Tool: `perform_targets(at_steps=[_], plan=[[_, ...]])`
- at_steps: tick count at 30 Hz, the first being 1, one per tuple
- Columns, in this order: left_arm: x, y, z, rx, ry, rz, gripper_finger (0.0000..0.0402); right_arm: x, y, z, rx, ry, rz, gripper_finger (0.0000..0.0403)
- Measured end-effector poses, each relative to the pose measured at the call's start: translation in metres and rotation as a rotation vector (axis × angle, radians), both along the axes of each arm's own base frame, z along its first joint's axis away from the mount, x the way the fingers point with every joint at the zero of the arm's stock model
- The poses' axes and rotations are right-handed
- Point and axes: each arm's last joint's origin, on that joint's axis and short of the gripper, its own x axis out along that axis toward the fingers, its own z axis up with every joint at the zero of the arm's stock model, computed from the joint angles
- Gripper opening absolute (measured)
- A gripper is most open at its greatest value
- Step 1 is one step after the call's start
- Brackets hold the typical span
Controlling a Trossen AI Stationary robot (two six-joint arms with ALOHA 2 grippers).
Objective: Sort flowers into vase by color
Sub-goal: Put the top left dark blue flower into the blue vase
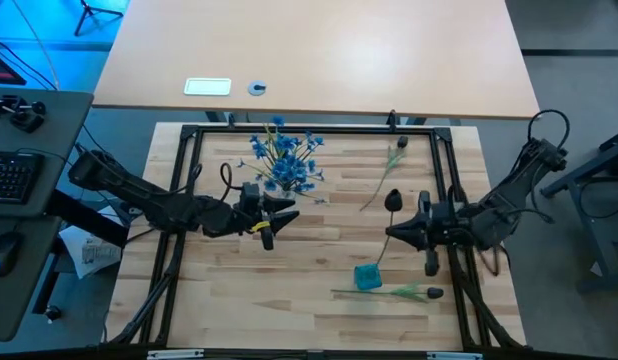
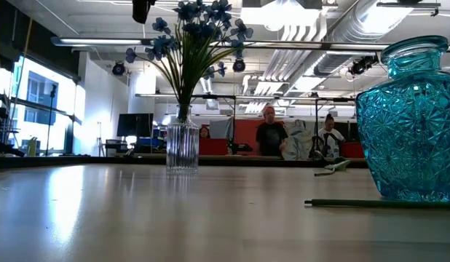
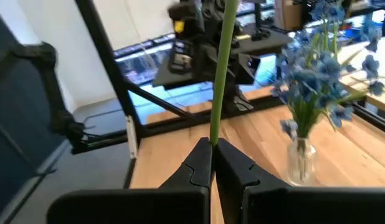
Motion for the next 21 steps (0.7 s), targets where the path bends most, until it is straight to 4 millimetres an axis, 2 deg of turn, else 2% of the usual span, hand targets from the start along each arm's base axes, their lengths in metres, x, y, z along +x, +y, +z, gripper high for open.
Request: perform_targets(at_steps=[5, 16, 21], plan=[[0.0, 0.001, 0.0, 0.001, 0.001, 0.006, 0.0172, -0.003, -0.002, -0.001, -0.005, 0.01, 0.025, 0.0], [0.0, 0.001, 0.0, 0.001, 0.001, 0.006, 0.0172, 0.002, 0.001, -0.042, -0.014, 0.09, -0.04, 0.0], [0.0, 0.001, 0.0, 0.019, 0.006, 0.004, 0.0172, 0.003, 0.003, -0.049, 0.028, 0.069, -0.034, 0.0001]])
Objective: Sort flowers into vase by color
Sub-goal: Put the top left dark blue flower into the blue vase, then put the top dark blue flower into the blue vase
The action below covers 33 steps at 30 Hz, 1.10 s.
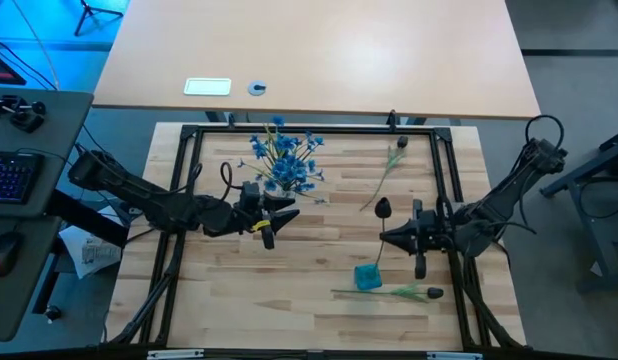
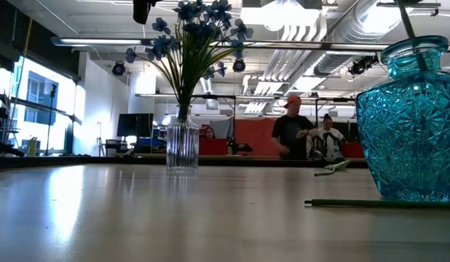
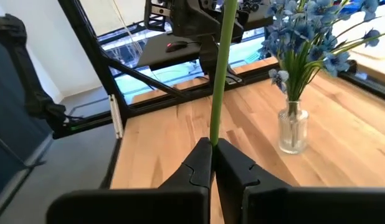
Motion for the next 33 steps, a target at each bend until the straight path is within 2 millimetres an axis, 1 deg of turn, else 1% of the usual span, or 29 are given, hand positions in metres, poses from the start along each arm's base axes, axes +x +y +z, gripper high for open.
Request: perform_targets(at_steps=[4, 7, 11, 15, 17, 19, 22, 25, 27, 29, 33], plan=[[0.0, 0.0, 0.0, 0.001, 0.001, 0.0, 0.0172, 0.0, 0.0, 0.0, 0.05, -0.007, -0.008, 0.0016], [0.0, 0.0, 0.0, 0.001, 0.002, 0.0, 0.0172, 0.0, 0.0, 0.0, 0.091, -0.011, -0.02, 0.0043], [0.0, 0.0, 0.0, 0.001, 0.003, 0.0, 0.0172, 0.0, 0.001, 0.001, 0.145, -0.016, -0.004, 0.0106], [0.0, 0.0, 0.0, 0.036, 0.014, -0.003, 0.0172, 0.0, 0.003, 0.008, 0.174, 0.002, 0.078, 0.0175], [0.0, 0.0, 0.0, 0.052, 0.018, -0.005, 0.0172, -0.002, 0.003, 0.013, 0.186, 0.04, 0.119, 0.0202], [-0.002, 0.001, 0.002, 0.061, 0.016, -0.006, 0.0172, -0.005, 0.003, 0.016, 0.215, 0.119, 0.156, 0.022], [-0.006, 0.002, 0.006, 0.076, 0.017, -0.007, 0.0172, -0.012, 0.0, 0.016, 0.301, 0.282, 0.171, 0.023], [-0.014, 0.005, 0.011, 0.083, 0.032, -0.008, 0.0172, -0.019, -0.005, 0.006, 0.425, 0.43, 0.096, 0.0226], [-0.02, 0.007, 0.015, 0.078, 0.035, -0.007, 0.0172, -0.021, -0.006, -0.005, 0.489, 0.497, 0.033, 0.022], [-0.026, 0.009, 0.018, 0.077, 0.033, -0.007, 0.0172, -0.023, -0.008, -0.02, 0.503, 0.551, -0.022, 0.0213], [-0.035, 0.013, 0.026, 0.071, 0.018, 0.002, 0.0172, -0.025, -0.013, -0.047, 0.526, 0.595, -0.114, 0.0202]])
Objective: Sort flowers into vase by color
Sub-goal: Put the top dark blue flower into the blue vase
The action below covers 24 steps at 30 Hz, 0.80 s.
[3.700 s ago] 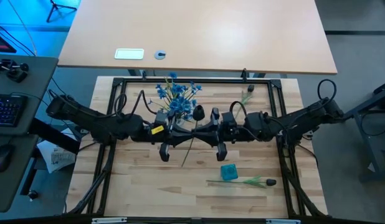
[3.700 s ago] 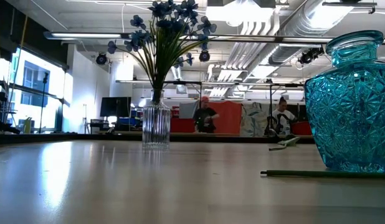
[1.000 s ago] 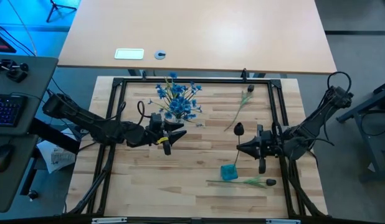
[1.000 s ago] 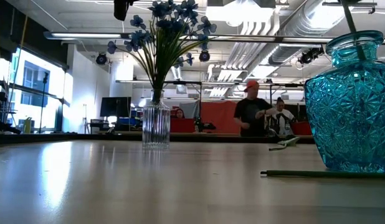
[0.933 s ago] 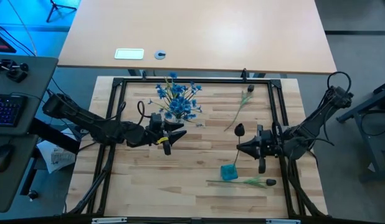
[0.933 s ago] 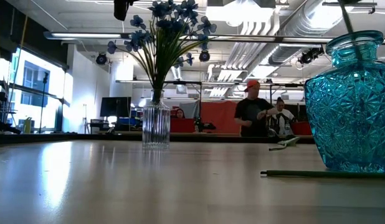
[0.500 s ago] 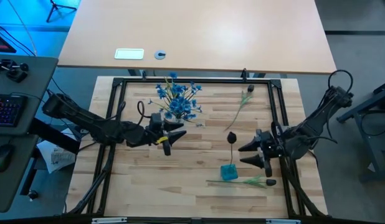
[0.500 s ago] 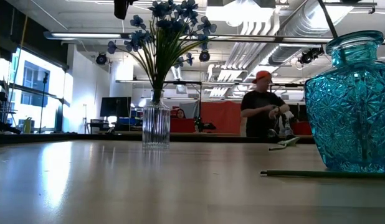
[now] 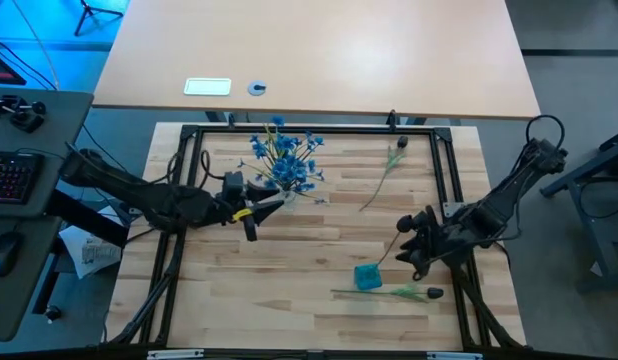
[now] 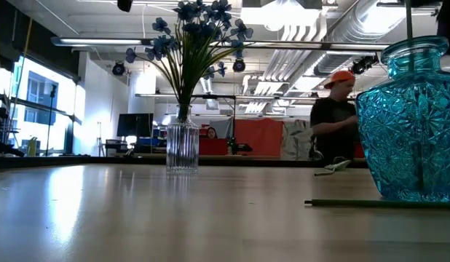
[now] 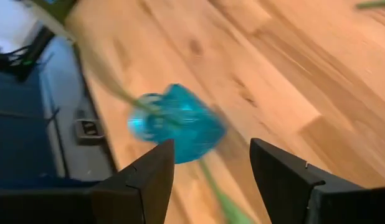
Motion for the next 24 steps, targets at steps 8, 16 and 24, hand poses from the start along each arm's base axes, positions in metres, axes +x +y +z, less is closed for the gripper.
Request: perform_targets(at_steps=[8, 16, 24], plan=[[-0.015, 0.005, 0.009, -0.003, -0.012, 0.002, 0.0172, -0.01, -0.01, -0.03, 0.065, 0.014, -0.039, 0.02], [-0.022, 0.008, 0.01, 0.005, 0.013, 0.003, 0.0172, -0.021, -0.019, -0.059, 0.203, 0.073, -0.101, 0.02], [-0.022, 0.008, 0.009, 0.01, 0.027, 0.003, 0.0172, -0.028, -0.041, -0.056, 0.323, -0.111, -0.379, 0.02]])
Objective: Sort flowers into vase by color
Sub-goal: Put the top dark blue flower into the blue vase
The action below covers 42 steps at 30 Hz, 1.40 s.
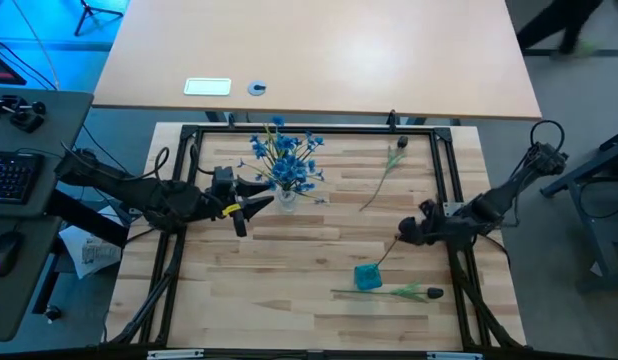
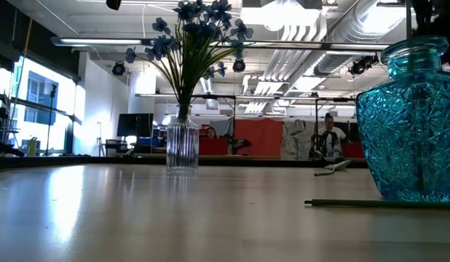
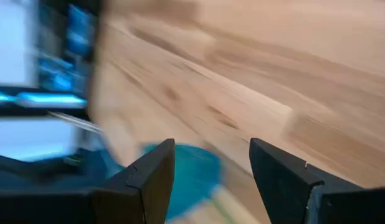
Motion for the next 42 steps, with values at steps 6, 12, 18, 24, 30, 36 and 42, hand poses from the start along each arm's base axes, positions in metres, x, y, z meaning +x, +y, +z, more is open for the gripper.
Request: perform_targets(at_steps=[6, 12, 18, 24, 30, 36, 42], plan=[[0.0, 0.0, 0.0, 0.001, 0.001, 0.0, 0.0172, -0.016, -0.017, 0.009, 0.091, -0.066, -0.09, 0.02], [0.0, 0.0, 0.0, 0.001, 0.002, 0.001, 0.0172, -0.033, -0.041, 0.004, 0.092, -0.089, -0.426, 0.02], [0.0, 0.001, 0.0, 0.007, -0.001, 0.034, 0.0172, -0.032, -0.052, -0.002, 0.065, -0.057, -0.63, 0.02], [0.001, 0.009, 0.007, -0.012, -0.077, 0.16, 0.0172, -0.011, -0.063, -0.005, 0.034, -0.027, -0.805, 0.0192], [0.004, 0.023, 0.016, 0.006, -0.146, 0.194, 0.0172, 0.026, -0.083, -0.007, -0.013, -0.013, -0.838, 0.0181], [-0.003, 0.04, 0.017, 0.019, -0.107, 0.093, 0.0172, 0.039, -0.115, -0.026, 0.057, 0.15, -0.945, 0.0169], [-0.023, 0.061, 0.018, -0.006, -0.047, -0.004, 0.0172, 0.055, -0.149, -0.037, 0.071, 0.229, -0.943, 0.0163]])
